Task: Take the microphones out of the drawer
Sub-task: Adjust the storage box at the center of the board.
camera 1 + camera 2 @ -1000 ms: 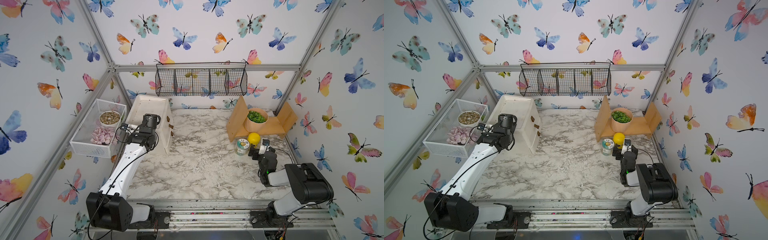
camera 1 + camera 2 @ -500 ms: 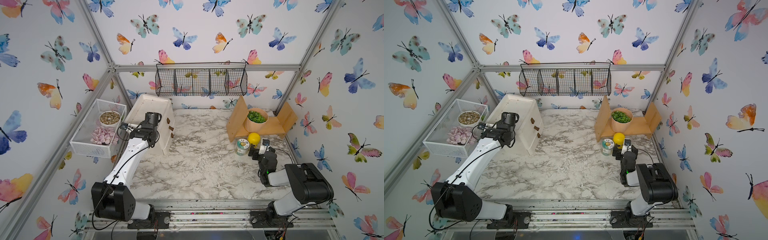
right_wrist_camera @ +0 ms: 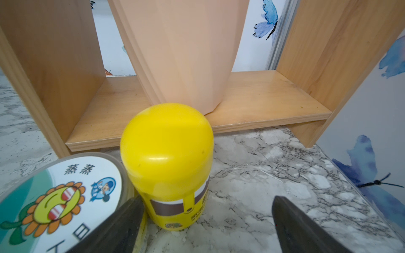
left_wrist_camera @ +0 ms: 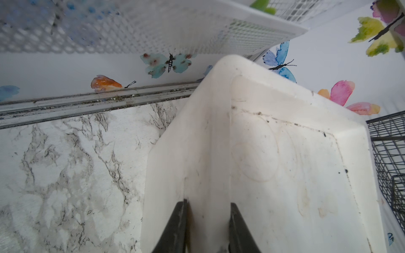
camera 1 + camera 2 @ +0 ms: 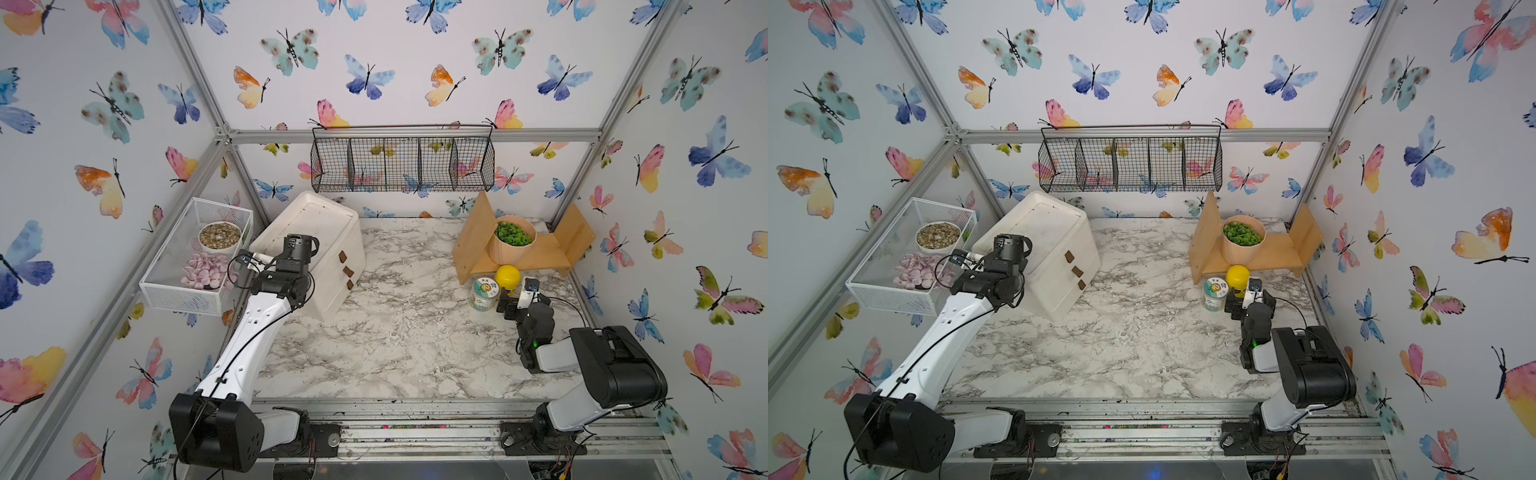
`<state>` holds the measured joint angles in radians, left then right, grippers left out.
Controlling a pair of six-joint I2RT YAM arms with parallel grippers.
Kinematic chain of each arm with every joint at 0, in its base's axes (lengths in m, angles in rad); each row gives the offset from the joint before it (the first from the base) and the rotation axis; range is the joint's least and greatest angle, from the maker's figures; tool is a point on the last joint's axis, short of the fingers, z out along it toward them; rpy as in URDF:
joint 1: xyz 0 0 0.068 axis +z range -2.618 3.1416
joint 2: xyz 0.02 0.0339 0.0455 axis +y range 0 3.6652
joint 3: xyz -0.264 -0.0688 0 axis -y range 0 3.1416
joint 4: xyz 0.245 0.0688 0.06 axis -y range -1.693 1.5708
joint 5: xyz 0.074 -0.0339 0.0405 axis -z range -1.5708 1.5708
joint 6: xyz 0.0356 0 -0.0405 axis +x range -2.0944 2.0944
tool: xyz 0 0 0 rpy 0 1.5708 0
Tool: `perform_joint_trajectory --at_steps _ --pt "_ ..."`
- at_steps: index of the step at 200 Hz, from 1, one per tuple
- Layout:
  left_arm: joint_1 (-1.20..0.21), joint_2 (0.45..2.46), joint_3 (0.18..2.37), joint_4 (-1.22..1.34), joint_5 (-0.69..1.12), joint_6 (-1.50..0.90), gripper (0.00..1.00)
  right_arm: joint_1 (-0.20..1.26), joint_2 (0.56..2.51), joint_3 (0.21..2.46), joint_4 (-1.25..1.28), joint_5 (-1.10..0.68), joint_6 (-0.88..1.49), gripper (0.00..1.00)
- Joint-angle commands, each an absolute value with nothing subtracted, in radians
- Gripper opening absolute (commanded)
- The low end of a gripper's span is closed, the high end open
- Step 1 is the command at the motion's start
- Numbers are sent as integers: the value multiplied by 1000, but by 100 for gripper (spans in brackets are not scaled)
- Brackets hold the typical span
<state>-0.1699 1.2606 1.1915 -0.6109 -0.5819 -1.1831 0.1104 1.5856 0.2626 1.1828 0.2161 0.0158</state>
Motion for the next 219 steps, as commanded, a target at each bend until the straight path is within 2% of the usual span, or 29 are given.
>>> perform_joint_trajectory --at_steps 1,39,91,157,219 --pt "-177 1222 1185 -590 -408 -1234 18 107 1580 262 1185 201 25 98" --pt "-203 1275 1199 -571 -287 -1227 19 106 1578 263 1187 201 24 98" --pt "-255 1308 1213 -533 -235 -1214 18 106 1579 262 1187 201 25 98" --pt "-319 1256 1221 -563 -201 -1202 19 106 1578 263 1187 201 25 98" --pt "-334 1334 1250 -495 -163 -1129 24 106 1557 253 1221 237 27 98"
